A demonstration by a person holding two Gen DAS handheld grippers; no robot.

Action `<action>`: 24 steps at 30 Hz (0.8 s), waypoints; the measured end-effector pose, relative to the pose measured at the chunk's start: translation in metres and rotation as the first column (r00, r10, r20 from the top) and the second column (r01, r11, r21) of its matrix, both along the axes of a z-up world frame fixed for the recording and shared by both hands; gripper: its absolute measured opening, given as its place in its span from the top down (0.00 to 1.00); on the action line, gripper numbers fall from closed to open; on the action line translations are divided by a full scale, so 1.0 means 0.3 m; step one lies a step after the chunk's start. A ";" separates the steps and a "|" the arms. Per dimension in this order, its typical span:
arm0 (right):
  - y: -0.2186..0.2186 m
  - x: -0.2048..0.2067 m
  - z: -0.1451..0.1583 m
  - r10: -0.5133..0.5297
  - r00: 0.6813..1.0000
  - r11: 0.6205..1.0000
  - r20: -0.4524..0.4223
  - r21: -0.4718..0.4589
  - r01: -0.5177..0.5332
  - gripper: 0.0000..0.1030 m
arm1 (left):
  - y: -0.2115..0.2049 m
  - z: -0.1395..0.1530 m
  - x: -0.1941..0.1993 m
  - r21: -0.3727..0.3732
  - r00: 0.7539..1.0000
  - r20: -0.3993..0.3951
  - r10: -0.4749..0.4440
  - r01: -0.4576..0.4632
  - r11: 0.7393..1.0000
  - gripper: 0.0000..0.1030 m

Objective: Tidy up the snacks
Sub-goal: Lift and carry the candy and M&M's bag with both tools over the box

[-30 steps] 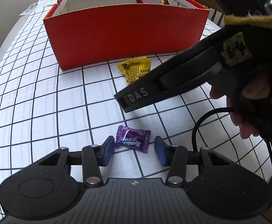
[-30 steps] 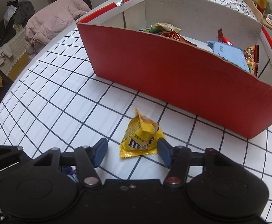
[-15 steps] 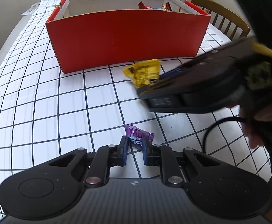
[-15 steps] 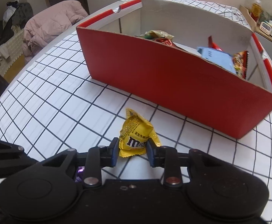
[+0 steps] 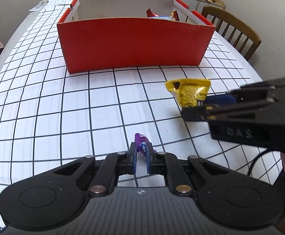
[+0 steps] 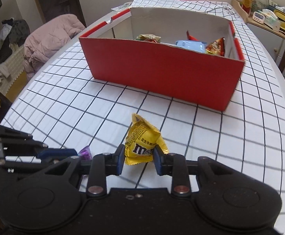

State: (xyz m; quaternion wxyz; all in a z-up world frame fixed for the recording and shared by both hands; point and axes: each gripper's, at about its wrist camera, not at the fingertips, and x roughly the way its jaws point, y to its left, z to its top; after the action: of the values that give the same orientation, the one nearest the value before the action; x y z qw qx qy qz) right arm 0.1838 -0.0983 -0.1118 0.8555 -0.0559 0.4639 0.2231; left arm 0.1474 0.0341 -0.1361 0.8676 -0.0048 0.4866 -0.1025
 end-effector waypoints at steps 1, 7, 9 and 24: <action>-0.010 -0.017 0.006 -0.001 1.000 1.000 0.004 0.003 0.001 0.73 | -0.001 0.005 -0.006 0.001 1.000 0.003 0.002 -0.002 1.000 0.93; -0.047 -0.085 0.034 -0.011 1.000 1.000 0.014 0.012 0.011 0.73 | 0.007 0.031 -0.032 -0.017 1.000 0.000 0.027 -0.027 0.999 0.93; -0.059 -0.101 0.046 -0.018 1.000 1.000 0.018 0.019 0.017 0.73 | 0.014 0.044 -0.034 -0.031 0.999 -0.001 0.038 -0.038 0.999 0.93; -0.064 -0.068 0.239 -0.015 0.991 0.999 0.135 0.050 0.008 0.73 | 0.065 0.247 0.056 -0.069 0.990 0.104 0.095 -0.088 0.994 0.93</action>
State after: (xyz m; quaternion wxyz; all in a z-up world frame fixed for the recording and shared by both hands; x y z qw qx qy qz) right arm 0.1633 -0.1174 -0.0402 0.8874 -0.0470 0.3995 0.2253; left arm 0.1643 0.0536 -0.0620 0.8956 -0.0494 0.4352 -0.0782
